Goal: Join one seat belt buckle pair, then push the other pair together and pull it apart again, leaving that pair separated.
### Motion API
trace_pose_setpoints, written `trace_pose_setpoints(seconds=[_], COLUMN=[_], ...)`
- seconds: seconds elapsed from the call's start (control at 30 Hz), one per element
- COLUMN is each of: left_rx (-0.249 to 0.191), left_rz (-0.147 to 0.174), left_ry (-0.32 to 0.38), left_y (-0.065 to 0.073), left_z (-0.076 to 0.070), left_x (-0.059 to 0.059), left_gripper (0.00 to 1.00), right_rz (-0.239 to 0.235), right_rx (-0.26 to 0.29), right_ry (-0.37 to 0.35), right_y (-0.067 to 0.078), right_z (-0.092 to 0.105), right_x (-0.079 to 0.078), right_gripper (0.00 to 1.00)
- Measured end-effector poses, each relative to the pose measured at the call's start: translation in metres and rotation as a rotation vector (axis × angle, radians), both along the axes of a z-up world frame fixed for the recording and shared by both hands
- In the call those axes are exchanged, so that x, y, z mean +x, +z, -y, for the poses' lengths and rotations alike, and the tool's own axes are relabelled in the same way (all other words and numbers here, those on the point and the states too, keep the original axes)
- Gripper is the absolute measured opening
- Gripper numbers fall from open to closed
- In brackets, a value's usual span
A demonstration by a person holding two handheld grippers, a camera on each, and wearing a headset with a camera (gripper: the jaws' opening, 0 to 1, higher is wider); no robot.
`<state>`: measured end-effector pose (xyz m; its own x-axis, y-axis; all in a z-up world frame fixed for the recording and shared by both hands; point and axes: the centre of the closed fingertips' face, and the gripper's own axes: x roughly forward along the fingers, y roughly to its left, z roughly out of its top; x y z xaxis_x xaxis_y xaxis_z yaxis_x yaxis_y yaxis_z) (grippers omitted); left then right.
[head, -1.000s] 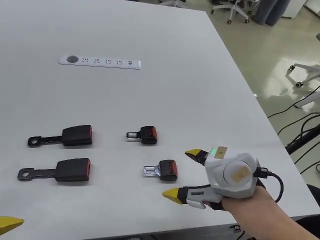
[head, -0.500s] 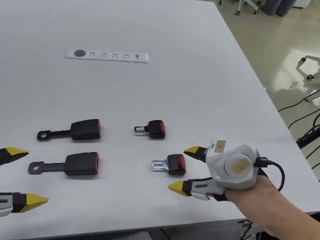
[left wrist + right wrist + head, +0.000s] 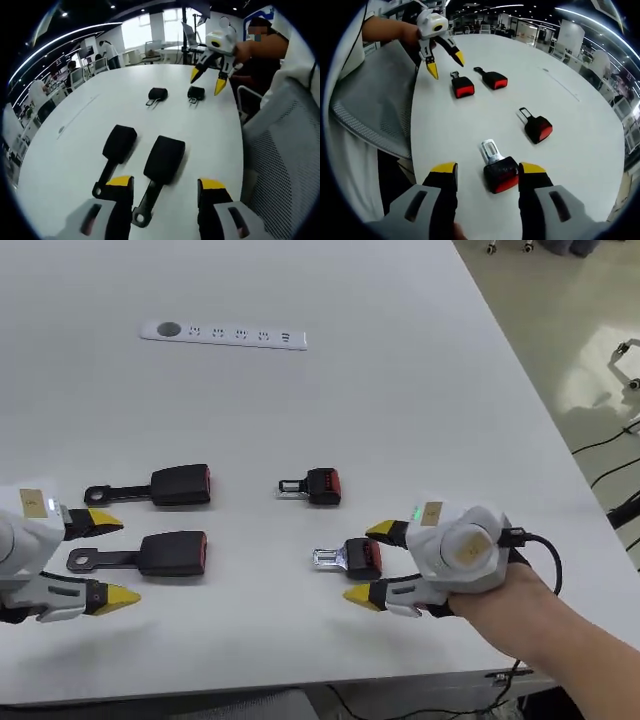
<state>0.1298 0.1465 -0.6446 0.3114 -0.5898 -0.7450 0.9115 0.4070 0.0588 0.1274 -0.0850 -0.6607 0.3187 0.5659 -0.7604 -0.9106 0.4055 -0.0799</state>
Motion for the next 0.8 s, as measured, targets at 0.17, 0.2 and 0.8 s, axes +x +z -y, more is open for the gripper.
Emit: trace_pose_setpoints(seconds=[0.17,0.2,0.8], left_rx=[0.034,0.036,0.142], left_rz=[0.000,0.000,-0.055], left_ry=[-0.050,-0.054,-0.230], left_y=[-0.007,-0.008,-0.033], left_z=[0.003,0.004,0.018], left_x=[0.006,0.009,0.016], left_gripper=[0.49,0.48,0.38], right_rz=[-0.003,-0.005,-0.039], right_rx=[-0.041,-0.046,-0.110], right_ry=[0.043,0.051,0.156], right_y=[-0.005,-0.008,-0.024], right_z=[0.002,0.003,0.016], right_x=[0.004,0.005,0.017], right_gripper=[0.46,0.45,0.37])
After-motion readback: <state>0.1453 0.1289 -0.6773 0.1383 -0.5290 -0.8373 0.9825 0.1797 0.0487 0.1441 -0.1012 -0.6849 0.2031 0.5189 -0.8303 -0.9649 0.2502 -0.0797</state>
